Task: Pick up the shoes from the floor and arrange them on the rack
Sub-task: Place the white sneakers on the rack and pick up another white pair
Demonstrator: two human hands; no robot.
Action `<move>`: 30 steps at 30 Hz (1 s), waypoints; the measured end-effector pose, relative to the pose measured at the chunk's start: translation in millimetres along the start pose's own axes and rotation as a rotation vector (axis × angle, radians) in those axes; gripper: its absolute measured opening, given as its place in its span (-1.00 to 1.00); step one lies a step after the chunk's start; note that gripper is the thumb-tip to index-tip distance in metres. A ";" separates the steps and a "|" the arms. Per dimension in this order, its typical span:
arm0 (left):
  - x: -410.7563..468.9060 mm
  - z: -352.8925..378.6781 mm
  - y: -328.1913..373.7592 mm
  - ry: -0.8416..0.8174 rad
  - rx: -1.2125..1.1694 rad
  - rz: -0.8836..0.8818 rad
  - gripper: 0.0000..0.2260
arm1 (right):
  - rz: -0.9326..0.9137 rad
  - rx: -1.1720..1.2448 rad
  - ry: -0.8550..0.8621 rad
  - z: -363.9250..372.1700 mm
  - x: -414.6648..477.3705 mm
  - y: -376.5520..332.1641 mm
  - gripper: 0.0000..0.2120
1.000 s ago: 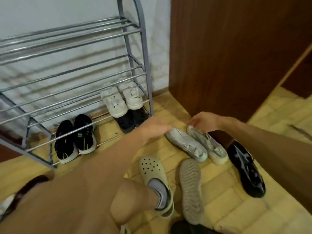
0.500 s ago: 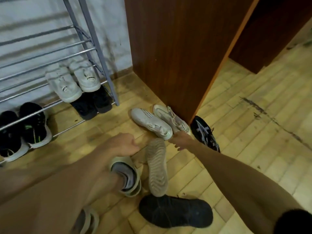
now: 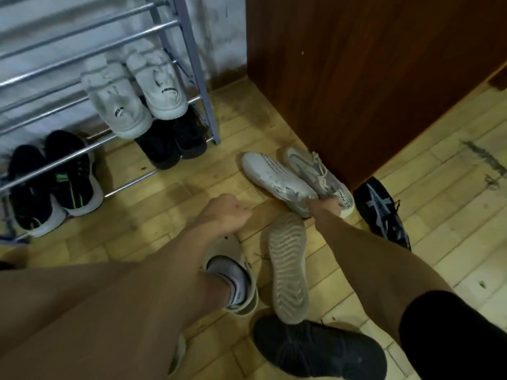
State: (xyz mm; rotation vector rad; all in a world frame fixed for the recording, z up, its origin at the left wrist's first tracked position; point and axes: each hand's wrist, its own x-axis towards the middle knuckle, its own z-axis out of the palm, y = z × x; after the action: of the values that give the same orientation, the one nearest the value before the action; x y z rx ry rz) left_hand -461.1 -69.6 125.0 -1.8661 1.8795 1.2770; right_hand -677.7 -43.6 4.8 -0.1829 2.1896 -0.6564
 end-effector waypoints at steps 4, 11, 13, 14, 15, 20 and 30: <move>4.4 4.9 17.6 0.008 -0.047 0.030 -0.74 | 0.006 0.035 0.004 4.0 6.4 -2.6 -0.07; -9.3 4.4 14.5 -0.029 -0.029 0.052 -0.89 | -0.031 0.021 -0.208 -19.0 -19.2 -22.8 -0.56; -18.6 6.6 17.7 -0.045 -0.015 0.047 -0.87 | -0.069 -0.013 -0.214 -27.5 -28.1 -32.0 -0.62; -24.7 7.6 20.4 -0.054 -0.011 0.051 -0.90 | -0.091 -0.027 -0.211 -32.9 -35.1 -36.9 -0.62; -30.4 9.0 22.7 -0.056 -0.027 0.060 -0.88 | -0.116 -0.047 -0.210 -37.8 -40.6 -41.3 -0.64; -58.0 2.9 36.9 0.032 -0.132 0.133 -0.87 | -0.246 0.003 -0.216 -64.8 -85.0 -61.0 -0.67; -135.9 -21.5 45.9 0.239 -0.983 0.053 -0.46 | -0.508 0.217 -0.530 -83.4 -220.3 -109.8 -0.72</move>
State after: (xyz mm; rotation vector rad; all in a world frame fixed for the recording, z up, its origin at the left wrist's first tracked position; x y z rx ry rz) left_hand -468.2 5.4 249.0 -2.4729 1.4861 2.3741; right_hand -607.0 -29.3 254.5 -0.7266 1.5511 -0.9877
